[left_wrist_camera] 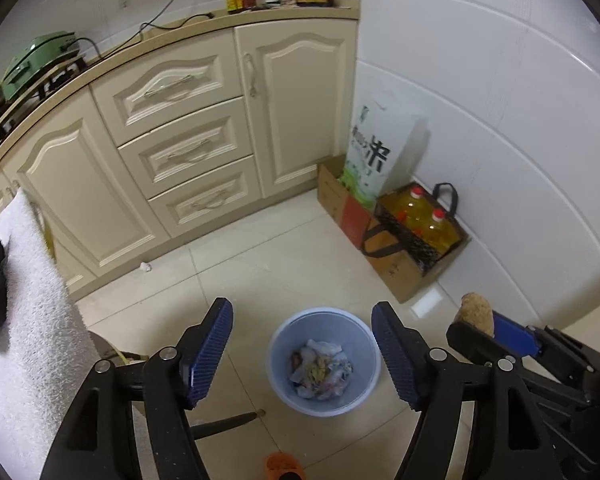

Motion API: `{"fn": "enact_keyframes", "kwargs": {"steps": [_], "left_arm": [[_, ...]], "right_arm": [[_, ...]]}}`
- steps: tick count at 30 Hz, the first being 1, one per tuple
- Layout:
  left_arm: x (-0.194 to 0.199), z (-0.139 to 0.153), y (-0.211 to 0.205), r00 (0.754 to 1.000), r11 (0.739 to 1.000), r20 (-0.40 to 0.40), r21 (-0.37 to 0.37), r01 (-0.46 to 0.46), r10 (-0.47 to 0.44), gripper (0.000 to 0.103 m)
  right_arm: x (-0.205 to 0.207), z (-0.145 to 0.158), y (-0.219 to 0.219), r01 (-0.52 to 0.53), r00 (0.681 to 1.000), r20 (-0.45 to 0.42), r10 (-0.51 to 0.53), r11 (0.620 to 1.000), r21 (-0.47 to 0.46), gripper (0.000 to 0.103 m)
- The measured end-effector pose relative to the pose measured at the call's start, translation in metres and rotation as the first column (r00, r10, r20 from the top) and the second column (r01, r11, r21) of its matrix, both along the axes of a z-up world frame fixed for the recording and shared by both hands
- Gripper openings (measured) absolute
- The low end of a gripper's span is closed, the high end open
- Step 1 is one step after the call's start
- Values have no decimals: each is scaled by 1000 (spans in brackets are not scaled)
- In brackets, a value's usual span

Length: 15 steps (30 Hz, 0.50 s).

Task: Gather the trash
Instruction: 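Carry both items to the blue bin and open both grippers over it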

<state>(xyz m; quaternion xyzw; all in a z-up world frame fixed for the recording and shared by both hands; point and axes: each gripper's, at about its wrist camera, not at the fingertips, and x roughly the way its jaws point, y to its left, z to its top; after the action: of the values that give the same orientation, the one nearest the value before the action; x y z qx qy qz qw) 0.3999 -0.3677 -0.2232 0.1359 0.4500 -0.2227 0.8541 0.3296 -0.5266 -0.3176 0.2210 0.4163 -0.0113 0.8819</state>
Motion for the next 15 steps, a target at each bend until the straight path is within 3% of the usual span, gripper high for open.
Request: {"fn": "enact_keyframes", "kwargs": {"steps": [12,13,15], "left_arm": [[-24,20,20,998,999,37,-18,-47,48,68],[-26,21,20,998,999,41,-20,-48,49,68],[-28,23,23,998,998,40,-28,-52,53,68]], "right_arm": [[22,-4,21,-34,999,22,34,999,11,35],[23,-3,22,-37,999,24,37,999,10,37],[24,0,26,-37,999,22,37,999,3,52]]}}
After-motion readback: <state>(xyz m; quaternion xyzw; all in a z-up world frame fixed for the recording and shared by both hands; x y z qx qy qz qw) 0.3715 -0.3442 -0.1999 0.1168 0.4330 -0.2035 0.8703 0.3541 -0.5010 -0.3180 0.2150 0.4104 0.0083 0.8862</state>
